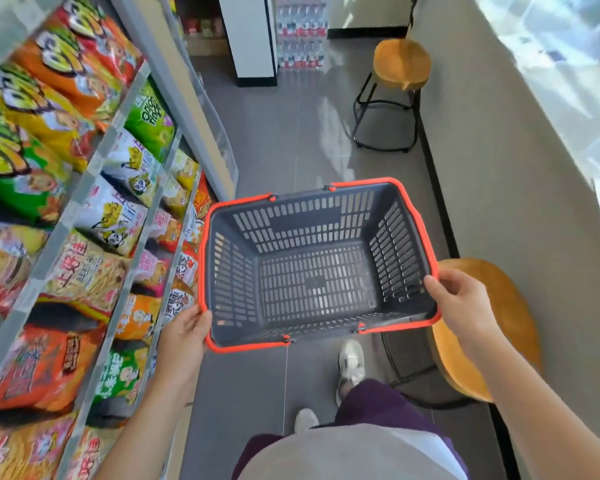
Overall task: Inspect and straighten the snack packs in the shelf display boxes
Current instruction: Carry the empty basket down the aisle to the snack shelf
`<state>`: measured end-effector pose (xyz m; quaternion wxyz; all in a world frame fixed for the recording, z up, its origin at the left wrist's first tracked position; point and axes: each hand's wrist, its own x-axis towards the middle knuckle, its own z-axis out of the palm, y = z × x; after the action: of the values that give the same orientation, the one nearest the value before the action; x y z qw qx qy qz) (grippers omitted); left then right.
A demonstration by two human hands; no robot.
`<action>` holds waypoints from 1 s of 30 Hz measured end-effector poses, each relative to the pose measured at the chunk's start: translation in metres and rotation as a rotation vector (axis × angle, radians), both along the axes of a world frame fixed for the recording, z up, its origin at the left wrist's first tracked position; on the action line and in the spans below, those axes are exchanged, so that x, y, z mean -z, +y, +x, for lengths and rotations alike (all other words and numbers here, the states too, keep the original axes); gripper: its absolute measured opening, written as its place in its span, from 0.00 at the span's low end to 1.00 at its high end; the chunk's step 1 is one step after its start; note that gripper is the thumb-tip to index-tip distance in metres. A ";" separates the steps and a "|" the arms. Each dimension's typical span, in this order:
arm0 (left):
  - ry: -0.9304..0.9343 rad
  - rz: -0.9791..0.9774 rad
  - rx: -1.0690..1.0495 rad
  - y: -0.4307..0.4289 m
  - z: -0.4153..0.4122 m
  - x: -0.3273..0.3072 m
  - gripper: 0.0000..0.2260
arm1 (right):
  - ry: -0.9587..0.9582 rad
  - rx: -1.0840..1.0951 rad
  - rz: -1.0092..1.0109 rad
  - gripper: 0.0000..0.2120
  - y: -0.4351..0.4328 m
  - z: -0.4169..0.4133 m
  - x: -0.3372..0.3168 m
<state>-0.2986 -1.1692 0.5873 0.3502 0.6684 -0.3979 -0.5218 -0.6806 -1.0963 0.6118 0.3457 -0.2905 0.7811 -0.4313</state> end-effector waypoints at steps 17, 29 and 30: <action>-0.022 0.122 -0.277 -0.280 -0.112 0.026 0.11 | 0.042 -0.445 0.214 0.04 -0.413 -0.118 -0.003; -0.007 0.255 -0.495 -0.455 -0.123 0.048 0.13 | -0.018 -0.571 0.187 0.09 -0.685 -0.091 0.016; 0.000 0.255 -0.526 -0.464 -0.127 0.048 0.13 | -0.022 -0.597 0.205 0.09 -0.705 -0.092 0.019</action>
<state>-0.4259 -1.6331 0.5393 0.3866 0.7873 -0.1423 -0.4587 -0.7722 -1.8014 0.5923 0.4927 -0.4659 0.6971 -0.2328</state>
